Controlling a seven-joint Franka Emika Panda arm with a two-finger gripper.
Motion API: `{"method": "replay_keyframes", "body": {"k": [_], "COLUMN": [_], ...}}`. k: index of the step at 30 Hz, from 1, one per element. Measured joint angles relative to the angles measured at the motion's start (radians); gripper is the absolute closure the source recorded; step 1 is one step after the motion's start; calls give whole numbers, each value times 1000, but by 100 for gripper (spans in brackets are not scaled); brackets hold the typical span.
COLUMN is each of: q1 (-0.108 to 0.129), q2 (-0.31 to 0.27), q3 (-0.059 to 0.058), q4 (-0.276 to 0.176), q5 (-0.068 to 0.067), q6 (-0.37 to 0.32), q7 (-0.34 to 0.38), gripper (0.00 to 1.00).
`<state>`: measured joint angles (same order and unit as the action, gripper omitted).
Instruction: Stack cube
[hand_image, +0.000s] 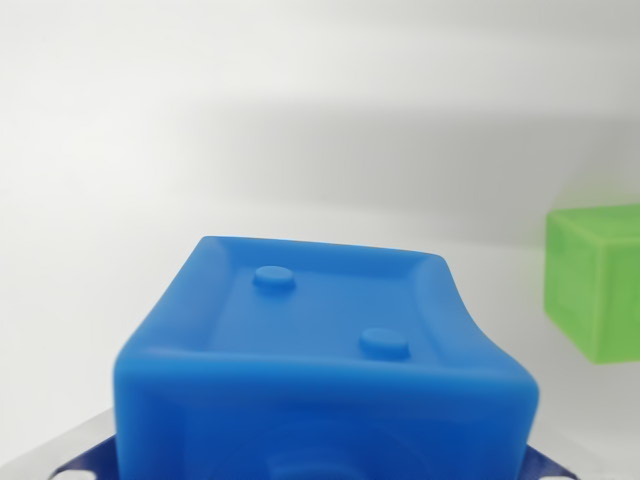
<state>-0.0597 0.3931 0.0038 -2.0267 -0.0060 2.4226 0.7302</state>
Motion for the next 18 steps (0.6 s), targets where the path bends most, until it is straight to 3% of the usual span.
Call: {"method": "replay_keyframes", "body": {"k": [18], "q1": [-58], "q2": [-13], "q3": [-2], "q4": [-2], "q5": [1], "q6": [-11], "q7": [-75], "gripper": [100]}}
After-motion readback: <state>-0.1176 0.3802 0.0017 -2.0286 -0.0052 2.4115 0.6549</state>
